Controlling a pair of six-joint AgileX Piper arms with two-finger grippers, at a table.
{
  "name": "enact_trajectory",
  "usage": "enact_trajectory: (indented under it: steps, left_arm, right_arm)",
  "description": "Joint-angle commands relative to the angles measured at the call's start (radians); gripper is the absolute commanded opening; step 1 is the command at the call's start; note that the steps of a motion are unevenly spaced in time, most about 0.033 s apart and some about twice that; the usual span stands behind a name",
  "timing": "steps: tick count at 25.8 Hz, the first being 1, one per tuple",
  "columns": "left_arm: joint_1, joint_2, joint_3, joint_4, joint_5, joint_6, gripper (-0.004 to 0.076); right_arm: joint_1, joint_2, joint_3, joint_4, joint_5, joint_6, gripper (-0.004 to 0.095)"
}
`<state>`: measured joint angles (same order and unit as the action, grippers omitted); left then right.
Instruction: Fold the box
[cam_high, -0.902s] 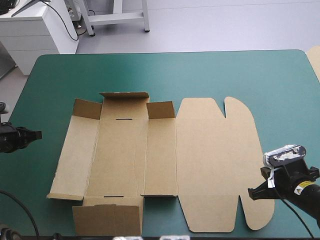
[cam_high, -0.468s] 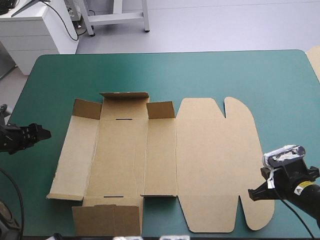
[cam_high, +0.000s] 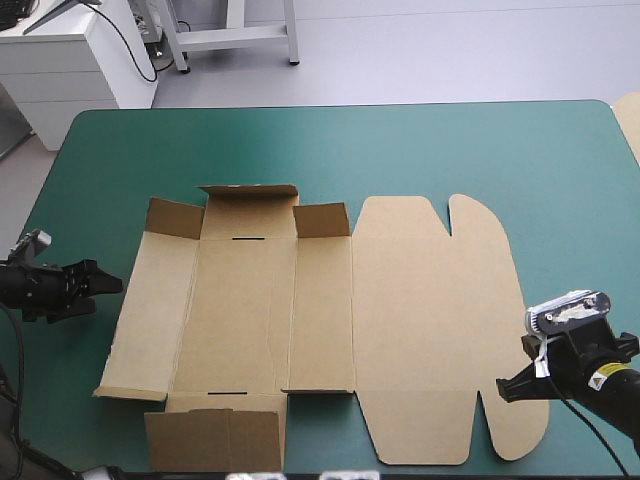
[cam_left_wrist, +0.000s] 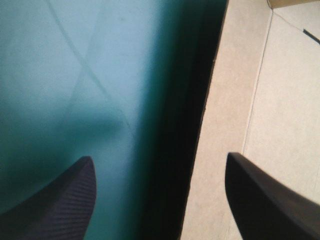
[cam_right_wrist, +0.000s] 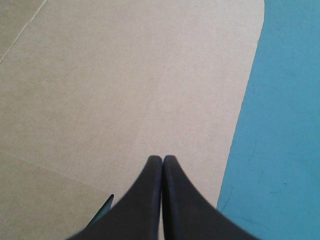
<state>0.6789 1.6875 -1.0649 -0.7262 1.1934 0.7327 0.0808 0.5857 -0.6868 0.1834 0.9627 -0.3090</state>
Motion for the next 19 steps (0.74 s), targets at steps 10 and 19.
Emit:
enact_trajectory:
  steps: [10,19]
  left_arm:
    - [-0.202,-0.040,-0.029,0.164,0.103,0.001,0.0516]
    - [-0.233,-0.042,0.125,0.156,0.103,0.011,0.0495]
  right_arm:
    - [-0.008,0.003,-0.024,0.010,-0.046,-0.011,-0.0015]
    - [-0.008,0.003,-0.024,0.015,-0.045,-0.011,-0.0015]
